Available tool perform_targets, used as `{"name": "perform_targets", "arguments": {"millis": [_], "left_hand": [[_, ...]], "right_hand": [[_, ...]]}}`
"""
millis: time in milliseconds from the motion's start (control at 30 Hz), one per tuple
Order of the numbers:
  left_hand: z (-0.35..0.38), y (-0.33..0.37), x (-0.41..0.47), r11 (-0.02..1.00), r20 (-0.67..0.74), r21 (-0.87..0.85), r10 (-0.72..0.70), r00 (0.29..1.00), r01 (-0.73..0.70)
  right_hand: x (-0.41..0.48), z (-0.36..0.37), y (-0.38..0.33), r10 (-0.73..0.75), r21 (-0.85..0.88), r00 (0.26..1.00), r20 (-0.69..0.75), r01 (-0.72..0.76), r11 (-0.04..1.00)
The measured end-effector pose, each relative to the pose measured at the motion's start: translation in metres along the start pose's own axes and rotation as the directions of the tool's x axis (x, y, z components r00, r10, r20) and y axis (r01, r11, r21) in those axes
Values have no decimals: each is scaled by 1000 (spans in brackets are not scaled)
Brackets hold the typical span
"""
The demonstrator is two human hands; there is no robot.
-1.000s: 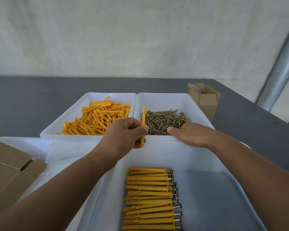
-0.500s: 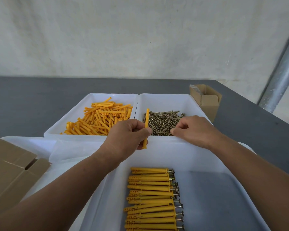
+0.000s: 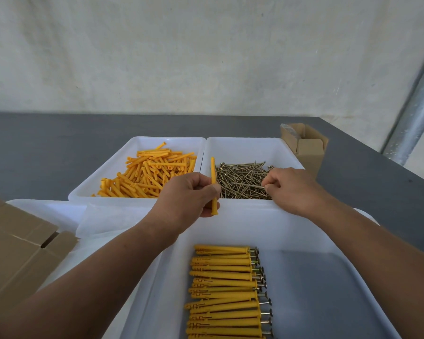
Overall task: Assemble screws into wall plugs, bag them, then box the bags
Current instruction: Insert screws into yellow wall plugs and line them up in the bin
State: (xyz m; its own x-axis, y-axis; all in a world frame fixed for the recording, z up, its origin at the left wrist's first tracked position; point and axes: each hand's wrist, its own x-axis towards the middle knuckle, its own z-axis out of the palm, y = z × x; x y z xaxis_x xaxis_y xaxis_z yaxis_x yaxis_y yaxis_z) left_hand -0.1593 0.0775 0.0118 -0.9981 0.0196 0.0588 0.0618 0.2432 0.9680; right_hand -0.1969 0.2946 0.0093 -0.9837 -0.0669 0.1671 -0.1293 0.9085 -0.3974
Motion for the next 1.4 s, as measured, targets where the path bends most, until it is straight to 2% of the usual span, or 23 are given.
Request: {"name": "perform_targets", "arguments": {"millis": [100,200,300,433,600,933,1400], "left_hand": [[-2,1,1,995,-20,-95,-36,999,34],[-6,3,3,960,-32,-263,-106,994,94],[-12,6,8,863,-41,-485,-185,982,142],[-20,6,13,742,-74,-658,-233,970,128],[-23,7,14,687,-90,-712,-296,951,146],[-23,7,14,674,-96,-723,-319,943,154],[-21,9,14,697,-100,-708,-252,963,109]], "right_hand": [[1,-3,-2,0,10,1000,-31,0,1000],[1,-8,-5,-5,207,999,-49,15,978],[-1,-15,-13,-66,369,997,-38,75,926],[-10,-22,-25,-150,421,989,5,134,897],[-17,-22,-37,-200,358,978,53,168,918],[-16,-21,-35,-191,278,980,58,168,946],[-19,-21,-42,-189,261,978,89,160,952]]}}
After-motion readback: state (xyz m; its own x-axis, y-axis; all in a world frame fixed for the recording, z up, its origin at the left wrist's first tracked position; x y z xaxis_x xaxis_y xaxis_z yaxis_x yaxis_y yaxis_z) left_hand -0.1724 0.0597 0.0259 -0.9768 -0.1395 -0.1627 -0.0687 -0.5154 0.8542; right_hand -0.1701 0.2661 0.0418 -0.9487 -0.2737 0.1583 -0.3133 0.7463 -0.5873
